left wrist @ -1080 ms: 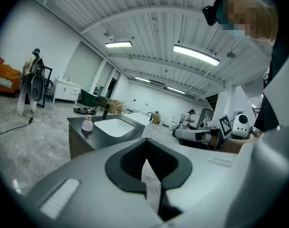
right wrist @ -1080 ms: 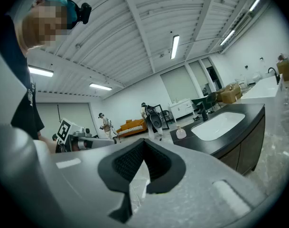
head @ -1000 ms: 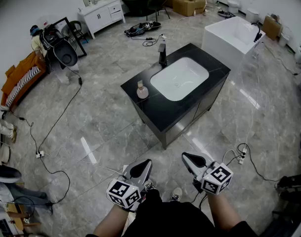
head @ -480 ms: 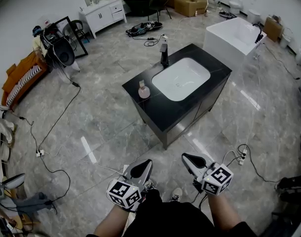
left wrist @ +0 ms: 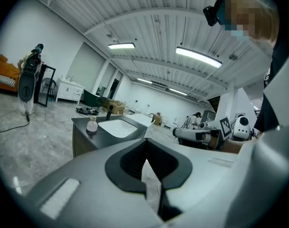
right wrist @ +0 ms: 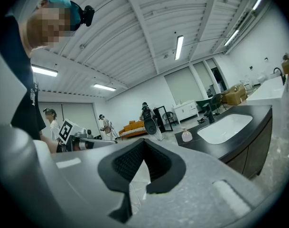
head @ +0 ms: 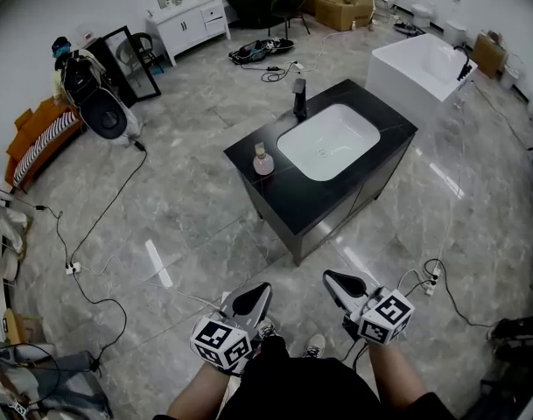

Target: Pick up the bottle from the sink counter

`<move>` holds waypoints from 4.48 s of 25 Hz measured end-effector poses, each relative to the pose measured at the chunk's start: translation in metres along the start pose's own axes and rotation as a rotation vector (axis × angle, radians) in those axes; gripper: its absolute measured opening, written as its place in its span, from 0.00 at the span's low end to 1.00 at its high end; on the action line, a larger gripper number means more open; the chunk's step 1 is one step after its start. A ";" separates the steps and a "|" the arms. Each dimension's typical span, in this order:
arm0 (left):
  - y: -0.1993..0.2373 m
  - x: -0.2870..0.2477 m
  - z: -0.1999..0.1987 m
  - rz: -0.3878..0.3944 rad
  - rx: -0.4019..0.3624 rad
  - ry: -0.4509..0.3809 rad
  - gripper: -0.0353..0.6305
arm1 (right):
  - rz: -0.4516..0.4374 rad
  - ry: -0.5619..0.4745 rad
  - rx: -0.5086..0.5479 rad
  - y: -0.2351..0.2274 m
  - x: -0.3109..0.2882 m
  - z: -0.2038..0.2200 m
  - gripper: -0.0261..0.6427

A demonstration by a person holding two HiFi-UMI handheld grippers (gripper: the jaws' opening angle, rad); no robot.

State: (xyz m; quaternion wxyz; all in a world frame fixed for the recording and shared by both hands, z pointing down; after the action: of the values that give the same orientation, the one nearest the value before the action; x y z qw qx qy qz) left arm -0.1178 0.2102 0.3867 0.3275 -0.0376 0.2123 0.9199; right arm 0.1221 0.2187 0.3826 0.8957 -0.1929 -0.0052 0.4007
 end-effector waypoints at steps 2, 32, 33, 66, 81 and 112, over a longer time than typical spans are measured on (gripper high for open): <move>0.005 0.003 -0.002 -0.003 -0.001 -0.004 0.06 | -0.002 -0.004 0.001 0.001 -0.005 0.000 0.04; 0.111 0.023 -0.030 0.062 0.019 -0.013 0.06 | 0.054 -0.012 0.000 0.021 -0.120 -0.010 0.04; 0.114 0.023 -0.031 0.066 0.019 -0.014 0.06 | 0.058 -0.015 0.000 0.021 -0.123 -0.011 0.04; 0.141 -0.014 -0.064 -0.053 -0.014 -0.106 0.06 | -0.046 -0.046 0.085 -0.049 -0.204 -0.058 0.04; 0.156 -0.110 -0.076 -0.155 -0.036 -0.110 0.06 | -0.136 0.015 0.140 -0.151 -0.262 -0.064 0.04; 0.187 -0.191 -0.061 -0.435 0.090 -0.121 0.06 | -0.263 0.161 0.266 -0.274 -0.396 -0.013 0.26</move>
State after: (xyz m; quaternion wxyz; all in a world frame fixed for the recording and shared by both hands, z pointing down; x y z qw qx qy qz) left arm -0.0879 -0.0568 0.4399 0.5316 -0.0127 0.2199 0.8179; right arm 0.0518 -0.2367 0.5238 0.9553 -0.1021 0.0942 0.2609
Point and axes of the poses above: the fingertips, and each gripper's own axes: x backward along the fingers, y to its left, z out of its underside, the point moved 8 cm from there along x, backward along the fingers, and after that the axes turned 2 degrees about z, right-handed, at the moved point
